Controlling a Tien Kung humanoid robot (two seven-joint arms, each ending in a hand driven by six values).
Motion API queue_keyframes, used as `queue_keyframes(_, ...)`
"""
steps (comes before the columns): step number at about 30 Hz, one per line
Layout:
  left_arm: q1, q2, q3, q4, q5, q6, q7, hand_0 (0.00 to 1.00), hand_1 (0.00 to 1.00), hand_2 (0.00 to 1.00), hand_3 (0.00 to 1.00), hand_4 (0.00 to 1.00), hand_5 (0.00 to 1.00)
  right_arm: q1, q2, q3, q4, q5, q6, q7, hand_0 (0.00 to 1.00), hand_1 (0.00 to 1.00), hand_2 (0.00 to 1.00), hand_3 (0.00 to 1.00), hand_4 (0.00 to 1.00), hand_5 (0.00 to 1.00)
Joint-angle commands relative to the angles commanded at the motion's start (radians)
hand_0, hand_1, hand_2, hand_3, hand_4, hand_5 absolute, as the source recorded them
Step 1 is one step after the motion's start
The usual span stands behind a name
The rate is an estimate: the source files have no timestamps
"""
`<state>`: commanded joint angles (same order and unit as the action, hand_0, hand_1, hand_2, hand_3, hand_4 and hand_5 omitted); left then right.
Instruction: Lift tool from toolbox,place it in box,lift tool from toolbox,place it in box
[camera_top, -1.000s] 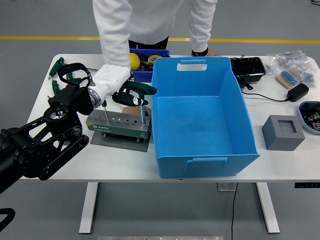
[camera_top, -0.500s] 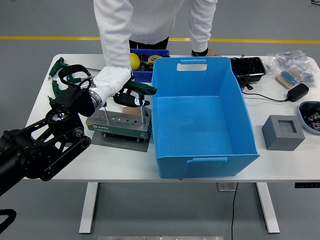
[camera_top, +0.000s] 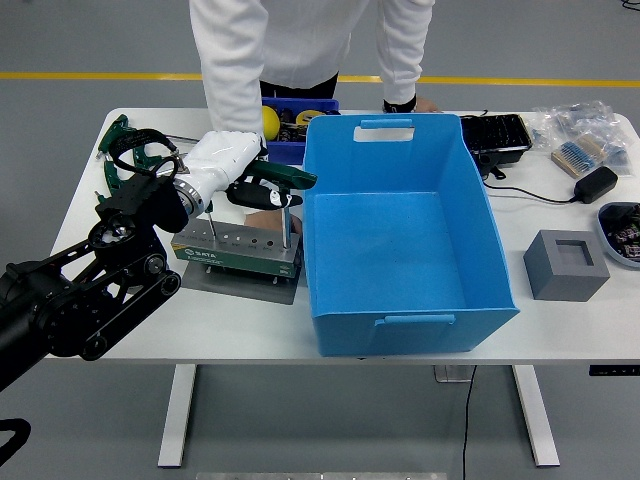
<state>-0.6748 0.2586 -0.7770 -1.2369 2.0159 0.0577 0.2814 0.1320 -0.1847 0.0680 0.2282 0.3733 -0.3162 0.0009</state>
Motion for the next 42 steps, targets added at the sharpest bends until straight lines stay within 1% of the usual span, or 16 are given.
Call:
queue_keyframes(2, 0.0, 0.0, 0.001, 0.0, -0.002, 0.014, -0.007, 0.197, 0.002, 0.036, 0.074, 0.998, 0.694, 0.0, 0.0, 0.0, 0.0, 0.0, 0.0, 0.0, 0.695, 0.67, 0.728, 0.554, 0.789, 0.689)
queue_keyframes(3, 0.0, 0.0, 0.001, 0.0, -0.003, 0.021, -0.011, 0.202, 0.002, 0.032, 0.05, 0.998, 0.701, 0.0, 0.0, 0.0, 0.0, 0.0, 0.0, 0.0, 0.695, 0.669, 0.727, 0.554, 0.79, 0.688)
queue_keyframes(8, 0.001, 0.001, 0.005, 0.002, -0.009, 0.055, -0.031, 0.202, 0.002, 0.032, 0.05, 0.998, 0.701, -0.001, -0.001, -0.001, 0.0, 0.002, 0.0, 0.001, 0.695, 0.669, 0.727, 0.554, 0.79, 0.688)
queue_keyframes(9, 0.001, 0.001, 0.006, 0.003, -0.014, 0.06, -0.035, 0.2, 0.002, 0.026, 0.037, 0.998, 0.742, -0.002, 0.0, 0.0, 0.0, 0.002, 0.0, 0.001, 0.695, 0.669, 0.727, 0.554, 0.79, 0.689)
queue_keyframes(14, 0.003, 0.003, 0.01, 0.003, -0.033, 0.079, -0.05, 0.2, 0.002, 0.026, 0.037, 0.998, 0.742, -0.005, 0.001, 0.003, 0.0, -0.002, -0.001, -0.001, 0.695, 0.669, 0.727, 0.554, 0.79, 0.689)
queue_keyframes(15, 0.003, 0.004, 0.01, 0.002, -0.035, 0.08, -0.051, 0.2, 0.002, 0.023, 0.036, 0.998, 0.827, -0.005, 0.001, 0.004, 0.0, -0.004, -0.001, -0.002, 0.695, 0.669, 0.727, 0.554, 0.79, 0.689)
queue_keyframes(20, 0.005, 0.006, 0.005, 0.0, -0.036, 0.074, -0.047, 0.2, 0.002, 0.023, 0.036, 0.998, 0.827, -0.008, 0.002, 0.01, 0.0, -0.013, -0.002, -0.005, 0.695, 0.669, 0.727, 0.554, 0.79, 0.689)
queue_keyframes(21, 0.006, 0.006, 0.004, 0.0, -0.036, 0.074, -0.047, 0.2, 0.002, 0.022, 0.037, 0.998, 0.861, -0.009, 0.002, 0.01, 0.0, -0.014, -0.002, -0.005, 0.695, 0.669, 0.727, 0.554, 0.79, 0.689)
queue_keyframes(26, 0.006, 0.012, -0.005, -0.01, -0.039, 0.063, -0.047, 0.2, 0.002, 0.022, 0.037, 0.998, 0.861, -0.012, 0.003, 0.011, 0.0, -0.014, -0.002, -0.005, 0.695, 0.669, 0.727, 0.554, 0.79, 0.689)
queue_keyframes(27, 0.005, 0.014, -0.006, -0.013, -0.039, 0.06, -0.046, 0.202, 0.002, 0.02, 0.037, 0.998, 0.843, -0.012, 0.003, 0.011, 0.0, -0.014, -0.002, -0.005, 0.695, 0.669, 0.727, 0.554, 0.79, 0.69)
queue_keyframes(31, -0.004, 0.022, -0.012, -0.023, -0.037, 0.047, -0.045, 0.202, 0.002, 0.02, 0.037, 0.998, 0.843, -0.014, 0.003, 0.011, 0.0, -0.014, -0.003, -0.005, 0.695, 0.669, 0.727, 0.554, 0.79, 0.69)
queue_keyframes(32, -0.007, 0.025, -0.014, -0.026, -0.037, 0.044, -0.045, 0.202, 0.002, 0.02, 0.037, 0.998, 0.843, -0.014, 0.004, 0.011, 0.0, -0.012, -0.003, -0.005, 0.695, 0.669, 0.727, 0.554, 0.79, 0.69)
queue_keyframes(33, -0.01, 0.028, -0.015, -0.03, -0.038, 0.041, -0.045, 0.2, 0.002, 0.018, 0.036, 0.998, 0.799, -0.014, 0.004, 0.01, 0.0, -0.011, -0.003, -0.005, 0.695, 0.669, 0.727, 0.554, 0.79, 0.69)
queue_keyframes(38, -0.034, 0.051, -0.019, -0.054, -0.042, 0.025, -0.042, 0.2, 0.002, 0.018, 0.036, 0.998, 0.799, -0.012, 0.004, 0.008, -0.001, -0.005, -0.002, -0.003, 0.695, 0.669, 0.727, 0.554, 0.79, 0.69)
queue_keyframes(39, -0.041, 0.058, -0.02, -0.061, -0.044, 0.021, -0.04, 0.201, 0.002, 0.015, 0.031, 0.998, 0.785, -0.012, 0.004, 0.006, -0.001, -0.002, -0.002, -0.002, 0.695, 0.669, 0.727, 0.553, 0.79, 0.689)
queue_keyframes(42, -0.057, 0.075, -0.02, -0.08, -0.054, 0.011, -0.039, 0.201, 0.002, 0.015, 0.031, 0.998, 0.785, -0.011, 0.004, 0.005, -0.001, 0.002, -0.002, -0.001, 0.695, 0.669, 0.727, 0.553, 0.79, 0.689)
